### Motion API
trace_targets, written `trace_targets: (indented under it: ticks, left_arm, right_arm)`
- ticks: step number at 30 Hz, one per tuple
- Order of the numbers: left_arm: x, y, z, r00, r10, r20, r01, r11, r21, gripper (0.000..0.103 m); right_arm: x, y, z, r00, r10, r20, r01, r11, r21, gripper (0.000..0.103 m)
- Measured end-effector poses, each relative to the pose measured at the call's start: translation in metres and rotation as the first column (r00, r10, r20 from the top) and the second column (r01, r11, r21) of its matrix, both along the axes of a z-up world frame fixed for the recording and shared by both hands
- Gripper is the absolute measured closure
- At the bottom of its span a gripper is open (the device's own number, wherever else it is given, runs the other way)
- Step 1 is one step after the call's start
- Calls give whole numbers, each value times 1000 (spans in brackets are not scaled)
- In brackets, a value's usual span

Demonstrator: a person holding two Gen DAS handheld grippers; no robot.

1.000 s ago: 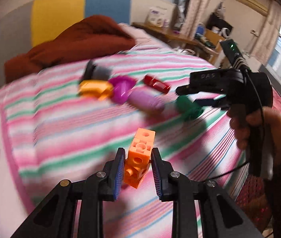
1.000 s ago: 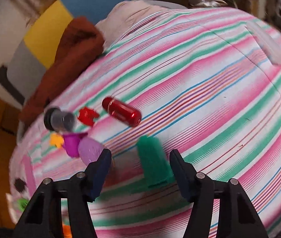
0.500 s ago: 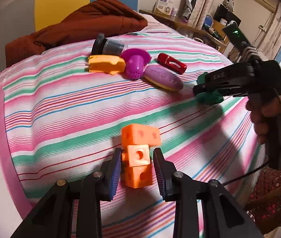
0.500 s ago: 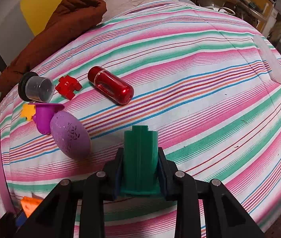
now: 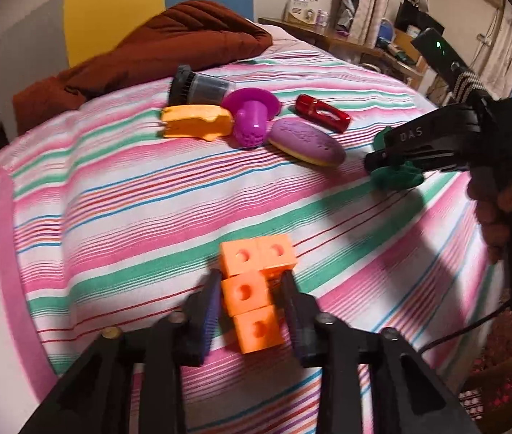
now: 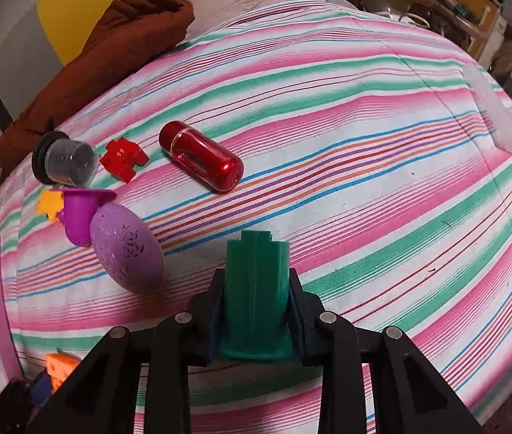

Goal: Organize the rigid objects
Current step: 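Carry the orange blocks into the tray and open the left tool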

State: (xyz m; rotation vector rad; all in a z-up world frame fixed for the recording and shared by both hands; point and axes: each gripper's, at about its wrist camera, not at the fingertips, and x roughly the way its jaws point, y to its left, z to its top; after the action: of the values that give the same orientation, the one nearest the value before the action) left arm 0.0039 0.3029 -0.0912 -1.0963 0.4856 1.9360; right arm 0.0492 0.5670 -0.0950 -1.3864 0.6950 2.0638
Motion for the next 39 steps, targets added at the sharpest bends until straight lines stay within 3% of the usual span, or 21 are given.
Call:
trace_targets:
  ticks: [6,15,22,27,32,39]
  left_arm:
    - [2,-16,7,999,33,14,-34,998,48,76]
    - [12,-49,45,996,87,-2,-86,985,146,76]
    - [0,-105,77,977,213,-14,-205,953,224,76]
    - [-19,-159,81,937,347,-30,-333,917,219,76]
    - [-38,-209,68,882,471,-19,-459,868,188,76]
    - [-50,-253,44,824,564,-47,-557,823,108,76]
  right_arm:
    - [-5,-1,-1,1000,15,16,-16,1000,21,72]
    - [-3,4,-3,1000,7,9,-7,1000,12,71]
    - [-4,1,-2,999,35,26,-37,998,57,72]
    - [-5,-3,-1,998,54,39,-57,995,84,72]
    - [-12,-1,-5,997,59,43,-63,994,94,72]
    - [-24,-7,-9,996,68,49,-73,991,111,72]
